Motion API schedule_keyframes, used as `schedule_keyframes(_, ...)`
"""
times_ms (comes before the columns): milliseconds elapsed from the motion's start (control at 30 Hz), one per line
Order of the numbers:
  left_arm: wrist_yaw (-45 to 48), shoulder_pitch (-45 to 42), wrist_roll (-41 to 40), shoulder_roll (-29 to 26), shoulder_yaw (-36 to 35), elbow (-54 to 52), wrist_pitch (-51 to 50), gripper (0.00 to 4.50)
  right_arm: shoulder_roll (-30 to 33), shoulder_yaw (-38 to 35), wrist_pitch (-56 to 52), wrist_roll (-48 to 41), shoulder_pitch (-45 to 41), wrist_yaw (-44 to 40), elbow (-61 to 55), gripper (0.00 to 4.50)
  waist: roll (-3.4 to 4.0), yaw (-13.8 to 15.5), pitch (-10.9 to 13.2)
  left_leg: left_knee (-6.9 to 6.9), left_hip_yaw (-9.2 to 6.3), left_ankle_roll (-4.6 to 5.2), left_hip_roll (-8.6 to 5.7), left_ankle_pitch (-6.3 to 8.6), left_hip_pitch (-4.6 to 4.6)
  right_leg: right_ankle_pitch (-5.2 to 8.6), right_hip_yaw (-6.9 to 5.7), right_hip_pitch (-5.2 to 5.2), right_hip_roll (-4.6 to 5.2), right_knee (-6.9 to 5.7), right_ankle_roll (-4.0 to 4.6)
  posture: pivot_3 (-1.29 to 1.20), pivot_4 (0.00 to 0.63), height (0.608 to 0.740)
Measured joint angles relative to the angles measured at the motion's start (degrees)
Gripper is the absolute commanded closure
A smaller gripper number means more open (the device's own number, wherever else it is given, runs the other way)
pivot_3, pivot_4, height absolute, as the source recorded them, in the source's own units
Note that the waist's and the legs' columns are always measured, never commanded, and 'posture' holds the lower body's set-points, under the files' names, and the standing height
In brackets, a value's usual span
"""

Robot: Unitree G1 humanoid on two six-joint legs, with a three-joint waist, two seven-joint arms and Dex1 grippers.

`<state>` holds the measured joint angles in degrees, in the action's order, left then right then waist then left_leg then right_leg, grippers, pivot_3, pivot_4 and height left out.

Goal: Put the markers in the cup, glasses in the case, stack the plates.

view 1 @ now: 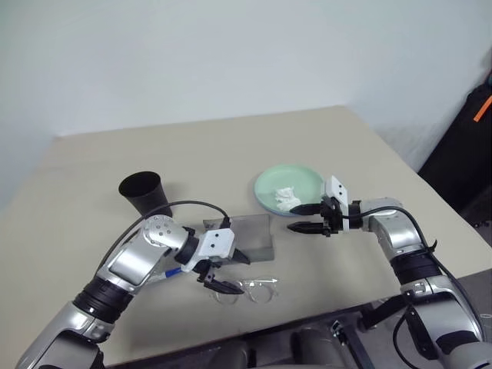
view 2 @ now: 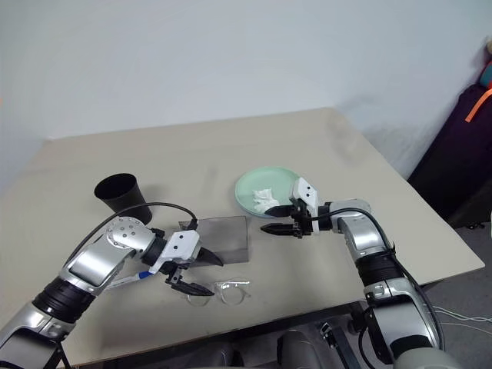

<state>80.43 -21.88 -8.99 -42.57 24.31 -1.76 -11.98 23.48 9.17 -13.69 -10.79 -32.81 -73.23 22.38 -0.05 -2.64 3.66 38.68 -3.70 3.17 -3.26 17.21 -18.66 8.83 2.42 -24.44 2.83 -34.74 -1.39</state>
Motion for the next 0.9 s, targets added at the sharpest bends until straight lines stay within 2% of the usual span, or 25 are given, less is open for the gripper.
schedule_keyframes(167, -0.9, 0.1, 1.5, 1.7, 0.1, 0.4, 1.0, 1.07, 0.0, 0.0, -0.7, -0.5, 0.8, 1.4, -1.8, 1.97, 0.00, 0.0, 0.0, 0.01, 0.00, 0.00, 0.02, 0.00, 0.01, 0.00, -0.01, 0.01, 0.00, -0.02, 0.00, 0.00, 0.000, 0.740)
schedule_keyframes(500, -1.8, 2.9, 1.6, 1.4, -0.2, -3.0, 0.8, 4.43, -0.1, 0.2, -1.3, -0.5, 2.1, 3.0, -2.5, 1.92, -0.01, 0.0, 0.0, 0.07, 0.02, 0.01, 0.02, 0.00, 0.03, 0.00, -0.01, 0.05, 0.00, -0.01, -0.01, 0.00, 0.000, 0.740)
schedule_keyframes(900, -1.9, 3.2, 1.5, -0.1, -0.5, -5.6, -0.5, 4.43, -0.6, 0.9, -1.1, -0.5, 1.9, 3.6, -2.0, 1.92, 0.01, 0.0, 0.0, 0.09, 0.03, 0.02, 0.03, -0.01, 0.06, 0.01, -0.01, 0.08, -0.01, -0.02, -0.02, 0.00, 0.000, 0.740)
